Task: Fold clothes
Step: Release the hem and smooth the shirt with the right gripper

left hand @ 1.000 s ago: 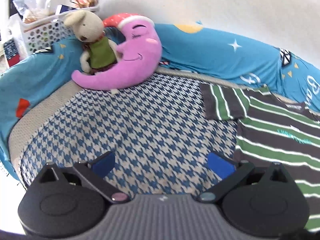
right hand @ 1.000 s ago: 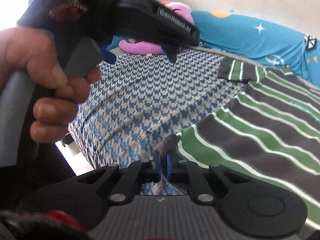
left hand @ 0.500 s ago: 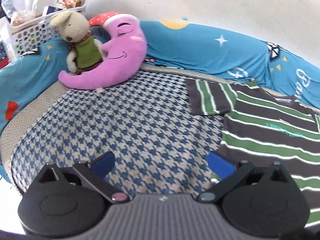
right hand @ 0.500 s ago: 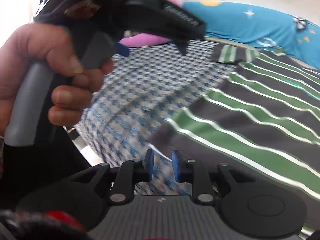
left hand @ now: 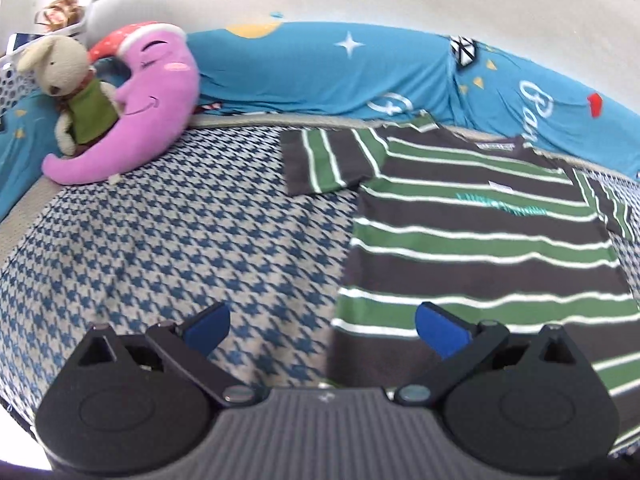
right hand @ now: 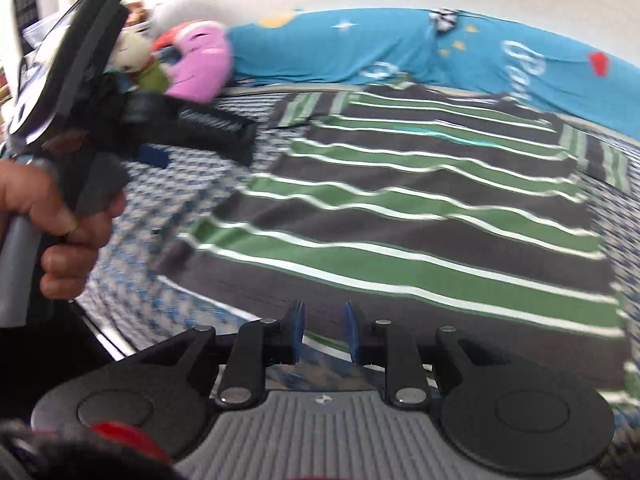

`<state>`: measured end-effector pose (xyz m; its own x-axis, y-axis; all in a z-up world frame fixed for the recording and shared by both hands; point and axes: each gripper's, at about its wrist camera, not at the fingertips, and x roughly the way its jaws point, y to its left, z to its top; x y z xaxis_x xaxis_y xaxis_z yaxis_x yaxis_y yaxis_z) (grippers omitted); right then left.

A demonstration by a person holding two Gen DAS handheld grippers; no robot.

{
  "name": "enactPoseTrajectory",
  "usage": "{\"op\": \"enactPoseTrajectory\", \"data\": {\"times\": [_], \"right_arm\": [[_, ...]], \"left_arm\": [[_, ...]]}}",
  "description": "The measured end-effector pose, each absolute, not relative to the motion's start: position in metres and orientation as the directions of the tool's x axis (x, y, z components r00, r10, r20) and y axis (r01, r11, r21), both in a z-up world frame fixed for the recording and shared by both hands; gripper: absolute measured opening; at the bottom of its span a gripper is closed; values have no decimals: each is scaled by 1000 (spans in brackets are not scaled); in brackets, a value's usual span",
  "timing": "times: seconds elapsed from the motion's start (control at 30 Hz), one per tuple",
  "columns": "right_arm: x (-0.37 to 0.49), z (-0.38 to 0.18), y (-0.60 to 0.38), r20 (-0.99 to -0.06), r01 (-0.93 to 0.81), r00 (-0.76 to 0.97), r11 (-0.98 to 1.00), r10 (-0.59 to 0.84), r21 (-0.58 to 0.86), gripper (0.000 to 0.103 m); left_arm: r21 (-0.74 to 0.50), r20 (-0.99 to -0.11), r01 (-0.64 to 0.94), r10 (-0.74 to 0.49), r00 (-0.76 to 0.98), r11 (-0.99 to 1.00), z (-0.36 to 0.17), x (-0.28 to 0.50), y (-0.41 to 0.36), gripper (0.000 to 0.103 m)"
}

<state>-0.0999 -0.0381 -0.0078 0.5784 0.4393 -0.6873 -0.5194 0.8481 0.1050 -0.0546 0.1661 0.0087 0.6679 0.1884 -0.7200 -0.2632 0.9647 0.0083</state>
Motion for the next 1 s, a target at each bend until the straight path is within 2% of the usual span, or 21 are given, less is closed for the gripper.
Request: {"op": "enactPoseTrajectory", "data": {"times": [0.63,0.87,0.93,1.0], "right_arm": [[-96,-9,-96,-711,-331,632,937,308,112,23],[-94,-2,-143,-695,-127,700,986,163,104,24],[-95,0,-156,-684,-50,722,994,102,95,31],[-97,-1,-167,-677,28,735,996,37,85,33]], "left_arm": [[12,-795,-201,132,592,979,-24,-38,133,103],[36,-806,-156,121,579,987,-33,-42,119,103],[37,-808,-147,116,577,988,-33,-43,115,103],[34,-810,-140,109,577,990,-34,-44,113,103]]}}
